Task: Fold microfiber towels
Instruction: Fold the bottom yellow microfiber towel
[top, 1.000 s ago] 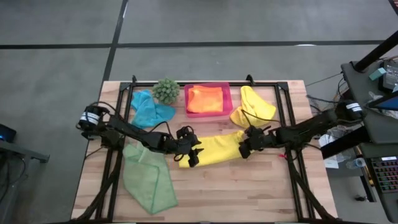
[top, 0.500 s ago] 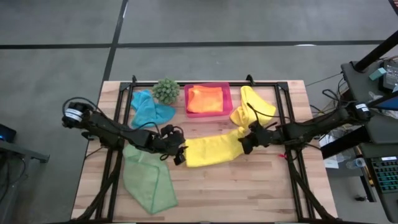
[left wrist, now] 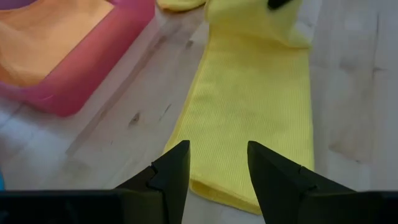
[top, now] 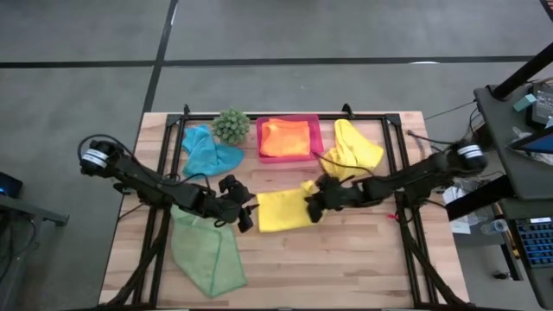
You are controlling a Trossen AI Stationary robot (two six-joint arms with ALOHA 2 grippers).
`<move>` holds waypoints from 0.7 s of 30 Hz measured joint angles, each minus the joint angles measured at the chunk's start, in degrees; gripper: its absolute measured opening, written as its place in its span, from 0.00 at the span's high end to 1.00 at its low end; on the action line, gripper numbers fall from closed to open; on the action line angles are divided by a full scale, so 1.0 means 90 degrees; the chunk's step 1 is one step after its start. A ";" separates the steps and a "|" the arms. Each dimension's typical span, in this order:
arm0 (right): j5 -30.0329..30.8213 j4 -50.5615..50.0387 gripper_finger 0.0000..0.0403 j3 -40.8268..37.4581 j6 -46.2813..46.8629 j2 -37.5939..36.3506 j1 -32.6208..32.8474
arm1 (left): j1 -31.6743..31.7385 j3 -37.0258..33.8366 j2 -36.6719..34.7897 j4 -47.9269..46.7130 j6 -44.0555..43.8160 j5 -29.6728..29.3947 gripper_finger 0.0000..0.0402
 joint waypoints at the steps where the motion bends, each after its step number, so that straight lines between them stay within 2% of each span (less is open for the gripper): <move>1: -0.0004 0.0043 0.97 0.0194 -0.0096 0.0210 -0.0030 | 0.0000 -0.0004 -0.0015 -0.0014 0.0000 0.0000 0.64; 12: -0.0020 -0.0413 0.96 0.2091 -0.1141 0.2165 -0.0144 | -0.0039 0.0006 -0.0024 0.0252 0.0000 0.0000 0.64; 16: -0.0072 -0.0838 0.89 0.2793 -0.1501 0.2634 -0.0144 | -0.0036 0.0008 -0.0024 0.0248 -0.0001 -0.0002 0.64; 21: -0.0154 -0.1063 0.75 0.3412 -0.2061 0.2991 -0.0142 | -0.0036 -0.0007 -0.0004 0.0409 0.0000 0.0000 0.64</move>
